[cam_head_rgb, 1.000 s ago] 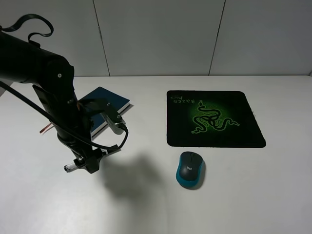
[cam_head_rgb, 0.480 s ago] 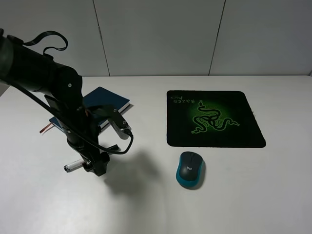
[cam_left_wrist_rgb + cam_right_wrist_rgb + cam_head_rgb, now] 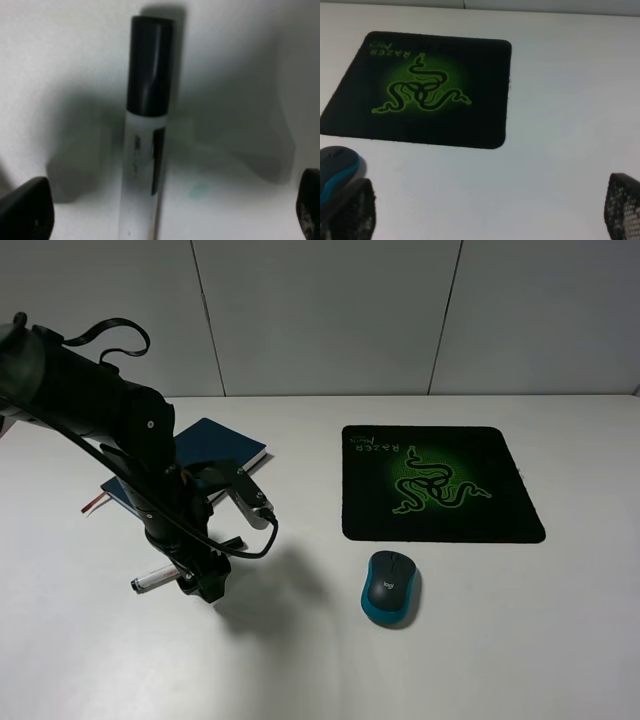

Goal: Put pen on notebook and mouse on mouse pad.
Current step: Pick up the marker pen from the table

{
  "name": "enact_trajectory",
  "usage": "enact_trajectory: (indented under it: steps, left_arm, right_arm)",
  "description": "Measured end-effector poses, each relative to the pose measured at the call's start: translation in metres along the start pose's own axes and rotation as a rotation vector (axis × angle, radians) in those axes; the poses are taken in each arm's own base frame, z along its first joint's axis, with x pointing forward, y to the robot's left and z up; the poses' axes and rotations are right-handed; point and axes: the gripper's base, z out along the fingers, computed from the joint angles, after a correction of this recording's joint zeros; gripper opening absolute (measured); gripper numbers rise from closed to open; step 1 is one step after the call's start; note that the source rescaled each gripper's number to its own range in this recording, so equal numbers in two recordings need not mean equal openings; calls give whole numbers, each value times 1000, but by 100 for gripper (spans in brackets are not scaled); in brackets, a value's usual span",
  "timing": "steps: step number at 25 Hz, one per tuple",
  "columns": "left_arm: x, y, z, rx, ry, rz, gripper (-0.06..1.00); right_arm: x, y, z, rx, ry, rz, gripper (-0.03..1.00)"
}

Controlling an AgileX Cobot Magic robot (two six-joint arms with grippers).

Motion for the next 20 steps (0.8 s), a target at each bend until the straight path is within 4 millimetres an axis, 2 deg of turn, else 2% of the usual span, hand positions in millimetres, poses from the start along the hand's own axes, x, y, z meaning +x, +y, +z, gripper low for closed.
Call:
enact_trajectory:
  steps: [4,7,17,20]
  left_arm:
    - [-1,0,0,-5,-10,0,94]
    - [-1,1,0,-9,-17,1,89]
    - [-1,1,0,-9,-18,1,59]
    - [-1,1,0,-9,-18,1,47]
  right_arm:
    - [0,0,0,0,0,0,100]
    - [0,0,0,0,0,0,100]
    - [0,0,0,0,0,0,100]
    - [0,0,0,0,0,0,100]
